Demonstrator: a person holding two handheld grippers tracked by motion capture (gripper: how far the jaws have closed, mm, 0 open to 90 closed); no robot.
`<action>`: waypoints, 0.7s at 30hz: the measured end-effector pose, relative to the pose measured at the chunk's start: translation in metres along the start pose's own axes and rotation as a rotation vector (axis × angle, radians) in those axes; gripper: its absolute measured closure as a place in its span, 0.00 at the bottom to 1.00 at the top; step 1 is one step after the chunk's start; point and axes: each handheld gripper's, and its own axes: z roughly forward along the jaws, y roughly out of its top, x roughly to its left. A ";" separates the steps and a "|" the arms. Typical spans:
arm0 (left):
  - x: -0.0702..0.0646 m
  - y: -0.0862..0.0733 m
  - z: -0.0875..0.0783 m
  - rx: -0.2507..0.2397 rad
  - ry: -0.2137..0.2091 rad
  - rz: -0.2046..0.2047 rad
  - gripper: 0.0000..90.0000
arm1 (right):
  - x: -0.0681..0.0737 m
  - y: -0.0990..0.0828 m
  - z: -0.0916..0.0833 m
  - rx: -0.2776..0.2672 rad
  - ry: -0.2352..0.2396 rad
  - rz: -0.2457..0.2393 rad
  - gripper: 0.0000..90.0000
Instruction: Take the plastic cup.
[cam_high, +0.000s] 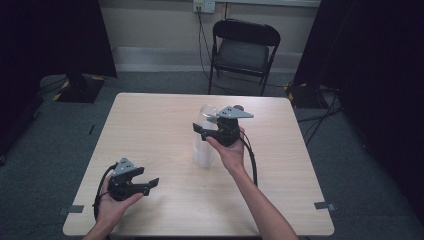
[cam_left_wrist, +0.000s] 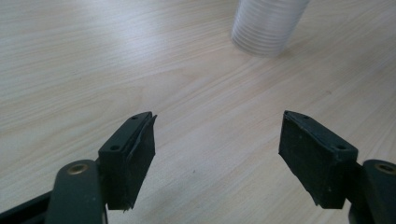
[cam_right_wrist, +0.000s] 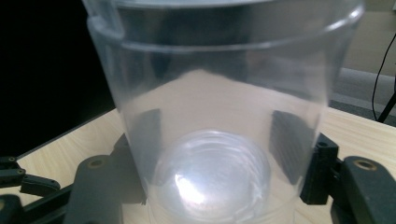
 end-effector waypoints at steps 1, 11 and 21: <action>0.000 0.000 0.000 -0.002 -0.001 -0.005 0.30 | 0.000 0.001 -0.001 -0.001 -0.001 0.002 0.39; 0.000 0.000 -0.001 -0.003 -0.005 -0.003 0.30 | 0.000 0.007 -0.008 -0.020 0.026 0.039 0.40; -0.002 0.000 0.000 -0.003 -0.004 0.008 0.30 | 0.001 0.011 -0.014 -0.028 0.020 0.031 0.40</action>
